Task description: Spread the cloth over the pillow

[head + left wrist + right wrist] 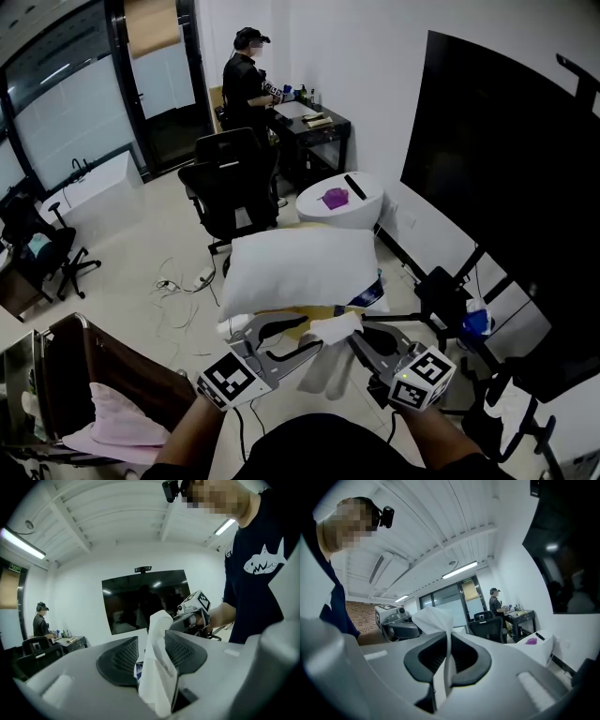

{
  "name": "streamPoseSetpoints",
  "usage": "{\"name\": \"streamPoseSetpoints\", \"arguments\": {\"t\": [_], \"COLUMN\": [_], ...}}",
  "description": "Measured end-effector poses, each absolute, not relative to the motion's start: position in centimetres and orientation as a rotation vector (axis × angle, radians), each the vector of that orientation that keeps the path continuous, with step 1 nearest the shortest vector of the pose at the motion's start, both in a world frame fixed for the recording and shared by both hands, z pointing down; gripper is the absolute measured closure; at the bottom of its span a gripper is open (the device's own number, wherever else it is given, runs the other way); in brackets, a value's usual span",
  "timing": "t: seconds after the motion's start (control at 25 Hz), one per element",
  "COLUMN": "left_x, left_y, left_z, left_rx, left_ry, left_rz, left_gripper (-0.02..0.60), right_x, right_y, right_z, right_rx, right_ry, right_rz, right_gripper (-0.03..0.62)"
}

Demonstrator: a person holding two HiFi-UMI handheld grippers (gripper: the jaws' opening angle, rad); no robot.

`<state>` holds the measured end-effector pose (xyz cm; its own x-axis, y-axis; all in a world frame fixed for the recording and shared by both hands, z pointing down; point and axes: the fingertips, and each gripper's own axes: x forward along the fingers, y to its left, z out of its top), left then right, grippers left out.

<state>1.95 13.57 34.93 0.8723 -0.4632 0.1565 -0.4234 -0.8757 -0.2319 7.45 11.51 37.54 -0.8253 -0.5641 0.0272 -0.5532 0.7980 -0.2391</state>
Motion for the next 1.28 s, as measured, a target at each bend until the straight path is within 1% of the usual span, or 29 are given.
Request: {"name": "streamPoseSetpoints", "arguments": {"t": [0.08,0.2,0.32,0.4,0.56,0.76,0.92,1.04,1.16,1.28], "left_x": [2.1,2.4,3.0,3.2,3.5,3.7,3.6,3.5,3.1,2.6], "left_y": [13.3,13.3,13.5,13.1,12.4,11.5,10.5,9.4,8.3,7.1], "left_z": [34.8,34.8,35.0,34.5,32.6,30.7,28.7,27.8,26.7,24.6], "left_rx": [-2.826,-2.822,-2.815,-2.786,-2.716,-2.600,-2.578,-2.552,-2.536,-2.512], "left_ry": [0.678,0.651,0.621,0.647,0.673,0.688,0.738,0.788,0.840,0.903], "left_rz": [-0.341,-0.358,-0.374,-0.374,-0.379,-0.464,-0.434,-0.461,-0.479,-0.460], "left_gripper": [0.427,0.493,0.527,0.577,0.581,0.581,0.581,0.581,0.581,0.581], "right_x": [7.3,7.0,6.9,7.0,6.8,6.2,6.3,6.6,7.1,8.2], "right_y": [11.5,11.3,11.2,11.0,10.6,10.3,9.8,9.6,9.2,8.8], "right_z": [37.3,37.0,37.0,37.1,37.2,37.0,37.2,37.5,37.8,38.4], "right_rx": [-0.907,-0.897,-0.891,-0.890,-0.881,-0.877,-0.913,-0.930,-0.997,-1.103], "right_ry": [2.937,2.938,2.939,2.939,2.949,2.944,2.949,2.950,2.943,2.928], "right_rz": [-0.367,-0.361,-0.358,-0.358,-0.347,-0.330,-0.310,-0.286,-0.236,-0.199], "right_gripper": [0.577,0.576,0.576,0.576,0.576,0.574,0.571,0.548,0.497,0.480]}}
